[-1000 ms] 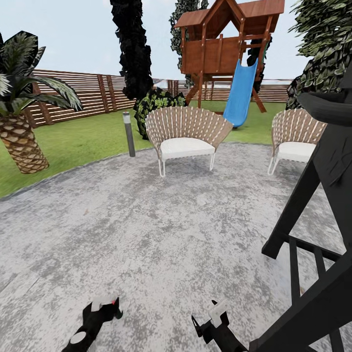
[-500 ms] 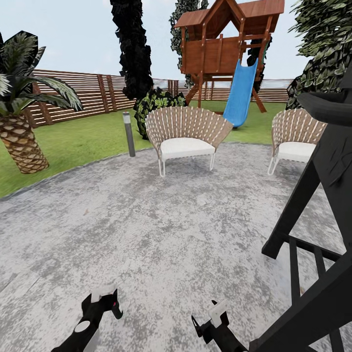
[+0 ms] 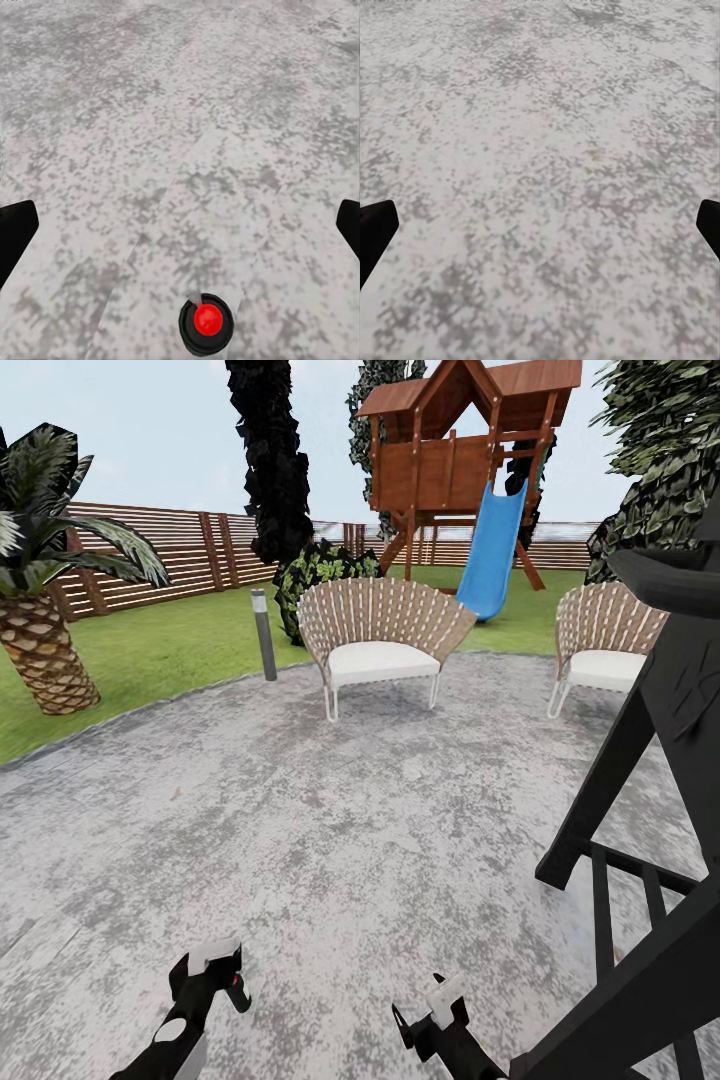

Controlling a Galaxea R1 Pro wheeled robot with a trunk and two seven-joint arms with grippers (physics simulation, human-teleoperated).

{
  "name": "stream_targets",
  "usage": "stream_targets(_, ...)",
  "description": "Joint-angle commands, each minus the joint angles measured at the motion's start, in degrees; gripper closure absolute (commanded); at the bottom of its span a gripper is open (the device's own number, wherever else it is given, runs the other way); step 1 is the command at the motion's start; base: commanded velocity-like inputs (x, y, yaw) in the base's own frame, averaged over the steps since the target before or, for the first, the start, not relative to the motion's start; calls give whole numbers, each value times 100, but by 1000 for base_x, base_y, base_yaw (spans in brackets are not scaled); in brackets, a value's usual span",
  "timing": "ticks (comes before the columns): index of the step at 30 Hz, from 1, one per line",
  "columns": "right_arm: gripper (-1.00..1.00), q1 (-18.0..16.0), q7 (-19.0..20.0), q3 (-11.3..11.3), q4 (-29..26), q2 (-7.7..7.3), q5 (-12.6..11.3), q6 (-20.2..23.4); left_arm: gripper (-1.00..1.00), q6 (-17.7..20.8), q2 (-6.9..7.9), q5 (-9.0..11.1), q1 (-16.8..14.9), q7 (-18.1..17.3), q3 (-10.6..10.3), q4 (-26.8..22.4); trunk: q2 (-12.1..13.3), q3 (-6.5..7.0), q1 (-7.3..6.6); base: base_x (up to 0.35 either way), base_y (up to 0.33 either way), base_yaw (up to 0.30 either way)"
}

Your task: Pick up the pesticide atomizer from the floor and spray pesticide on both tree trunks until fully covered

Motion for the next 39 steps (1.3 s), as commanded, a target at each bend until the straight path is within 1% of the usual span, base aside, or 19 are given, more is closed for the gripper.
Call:
stream_targets(1, -100, -2, 29, -21, 0, 3, 13, -16, -100, -19, 3, 6, -3, 8, 2, 4, -2, -5, -1, 0, 0, 0)
stream_targets(2, -100, -2, 30, -21, 0, 3, 12, -16, -100, -17, 5, 6, -3, 6, 2, 6, -2, -5, -1, 0, 0, 0)
stream_targets(10, -100, -2, 29, -22, 0, 3, 10, -16, -100, -23, 8, 6, -3, 1, 6, 8, -13, -182, 19, 0, 0, 0)
stream_targets(19, -100, -2, 32, -25, -62, 3, 3, -16, -100, -22, 8, -3, -3, 0, -16, 2, -13, -182, 19, 0, 0, 0)
stream_targets(21, -100, -2, 33, -30, -65, 3, 5, -16, -100, -25, 8, -3, -1, 0, -5, 6, -15, -226, 25, 0, 0, 0)
stream_targets(30, -100, -2, 33, -30, -58, 3, 4, -16, -100, -32, 8, 5, 19, 4, 3, 8, -15, -226, 25, 0, 0, 0)
stream_targets(39, -100, -2, 33, -31, -66, 3, -3, -16, -100, -32, 12, 6, 15, 2, 9, 4, -27, -438, 48, 0, 0, 0)
